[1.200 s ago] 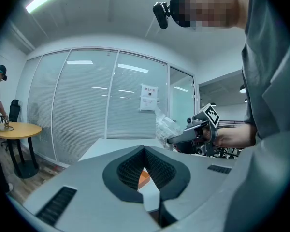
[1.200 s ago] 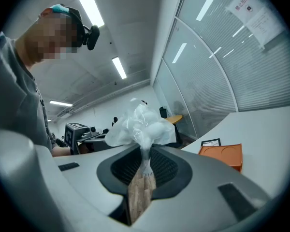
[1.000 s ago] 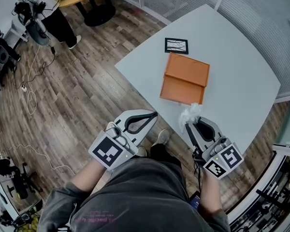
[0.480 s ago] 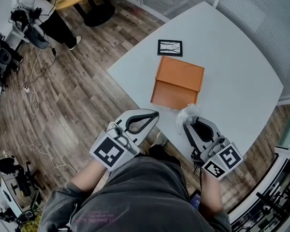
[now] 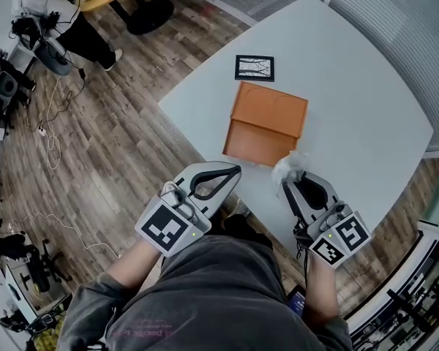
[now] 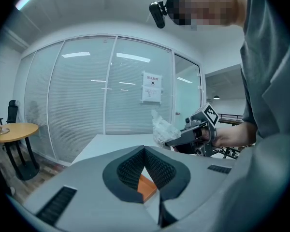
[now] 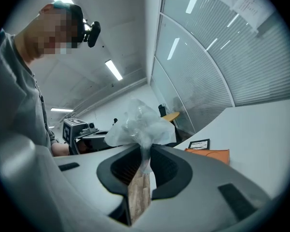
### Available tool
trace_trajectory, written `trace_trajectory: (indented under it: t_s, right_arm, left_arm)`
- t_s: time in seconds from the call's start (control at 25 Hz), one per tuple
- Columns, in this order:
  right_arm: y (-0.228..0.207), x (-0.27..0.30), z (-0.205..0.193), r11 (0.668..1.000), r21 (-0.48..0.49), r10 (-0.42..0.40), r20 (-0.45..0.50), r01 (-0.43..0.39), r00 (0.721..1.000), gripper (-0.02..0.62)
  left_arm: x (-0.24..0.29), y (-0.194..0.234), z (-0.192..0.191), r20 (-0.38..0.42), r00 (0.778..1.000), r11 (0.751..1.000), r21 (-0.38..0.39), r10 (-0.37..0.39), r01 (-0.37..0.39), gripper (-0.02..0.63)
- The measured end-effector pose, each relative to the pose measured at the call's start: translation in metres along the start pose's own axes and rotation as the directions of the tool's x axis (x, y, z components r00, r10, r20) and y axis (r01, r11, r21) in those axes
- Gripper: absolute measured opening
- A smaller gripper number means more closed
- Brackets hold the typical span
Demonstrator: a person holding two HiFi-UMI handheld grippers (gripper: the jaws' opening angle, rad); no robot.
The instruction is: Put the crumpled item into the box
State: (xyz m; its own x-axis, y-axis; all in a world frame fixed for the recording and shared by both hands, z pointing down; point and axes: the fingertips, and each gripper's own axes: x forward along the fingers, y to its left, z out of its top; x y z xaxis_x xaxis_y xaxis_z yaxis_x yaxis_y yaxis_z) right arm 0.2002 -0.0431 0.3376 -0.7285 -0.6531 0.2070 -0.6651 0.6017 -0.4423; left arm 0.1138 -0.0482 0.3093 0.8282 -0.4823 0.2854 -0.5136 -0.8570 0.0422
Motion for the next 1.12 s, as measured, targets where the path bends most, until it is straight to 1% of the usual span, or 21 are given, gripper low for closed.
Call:
trace_trajectory:
  t_s: [0.24,0.6,0.84,1.12]
  right_arm:
    - [-0.010,-0.002,-0.007,1.000,-0.002,-0.027,-0.012,0.027,1.000,0.058]
    - [-0.019,0.008,-0.009,0.993,-0.007,-0.114,-0.035,0.114,0.993,0.057]
    - [-0.032,0.035,-0.022,0.985,0.007,-0.169,-0.083,0.170,0.982,0.058]
    - [-0.044,0.064,-0.040,0.974,0.031,-0.219,-0.143,0.226,0.965,0.058]
  left_arm:
    - [0.003,-0.002,-0.012,-0.006,1.000,1.000,-0.011,-0.017,0.017,0.012]
    - [0.000,0.014,-0.018,0.010,0.997,0.996,-0.031,-0.078,0.078,0.012]
    - [0.000,0.044,-0.032,0.012,0.992,0.989,-0.080,-0.126,0.127,0.012]
    - [-0.004,0.075,-0.048,-0.018,0.987,0.984,-0.074,-0.162,0.160,0.012]
